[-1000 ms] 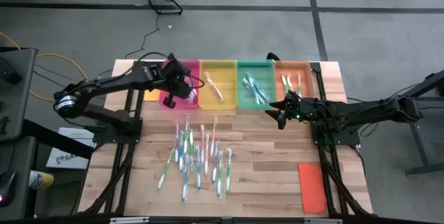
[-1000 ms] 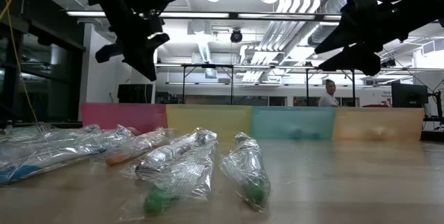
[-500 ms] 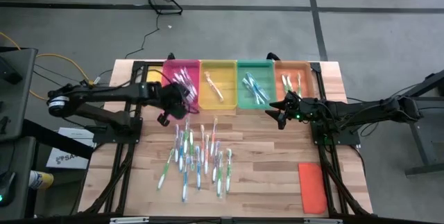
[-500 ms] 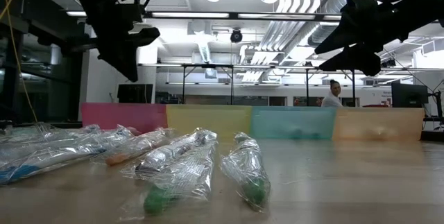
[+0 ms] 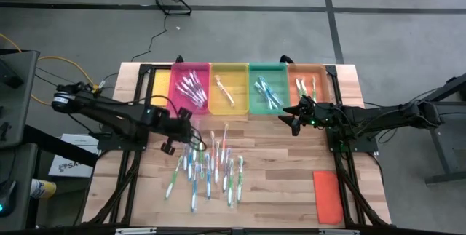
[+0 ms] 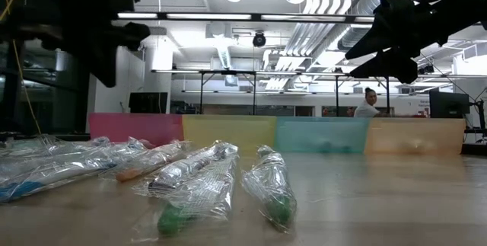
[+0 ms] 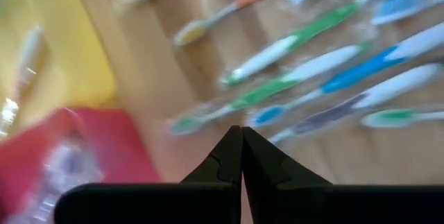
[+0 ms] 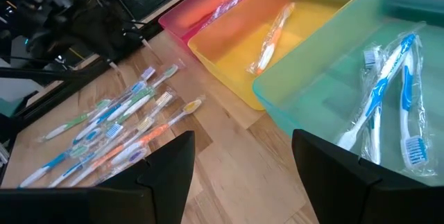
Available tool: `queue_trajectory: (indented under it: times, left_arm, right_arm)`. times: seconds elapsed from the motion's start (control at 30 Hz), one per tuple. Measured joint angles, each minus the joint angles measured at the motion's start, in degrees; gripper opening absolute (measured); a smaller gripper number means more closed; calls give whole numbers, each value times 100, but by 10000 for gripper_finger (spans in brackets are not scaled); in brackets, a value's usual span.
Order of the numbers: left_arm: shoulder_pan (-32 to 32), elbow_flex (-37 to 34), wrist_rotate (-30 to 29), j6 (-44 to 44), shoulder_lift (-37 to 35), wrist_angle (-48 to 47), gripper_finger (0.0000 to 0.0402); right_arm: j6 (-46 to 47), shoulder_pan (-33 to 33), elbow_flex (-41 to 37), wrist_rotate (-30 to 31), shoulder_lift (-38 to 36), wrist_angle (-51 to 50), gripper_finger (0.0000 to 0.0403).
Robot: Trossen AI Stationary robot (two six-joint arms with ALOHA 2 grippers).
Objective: Pick & Place Toothbrushes
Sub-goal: Put the green toothbrush into the orange bin
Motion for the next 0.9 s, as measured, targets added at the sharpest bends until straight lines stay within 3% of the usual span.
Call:
queue_trajectory:
  times: [0.3, 0.6, 0.77, 0.9]
  left_arm:
    - [-1391, 0, -15, -3109, 4, -659, 0]
    - [-3004, 0, -59, -5469, 418, -670, 2]
    - [-3679, 0, -49, -6795, 952, -571, 38]
    - [-3881, 0, 13, -7317, 1333, -77, 89]
  right_arm:
    - [2, 2, 0, 0, 0, 0, 235]
    - [2, 0, 0, 0, 2, 0, 235]
    - [2, 0, 0, -1, 1, 0, 235]
    - [2, 0, 0, 0, 2, 0, 235]
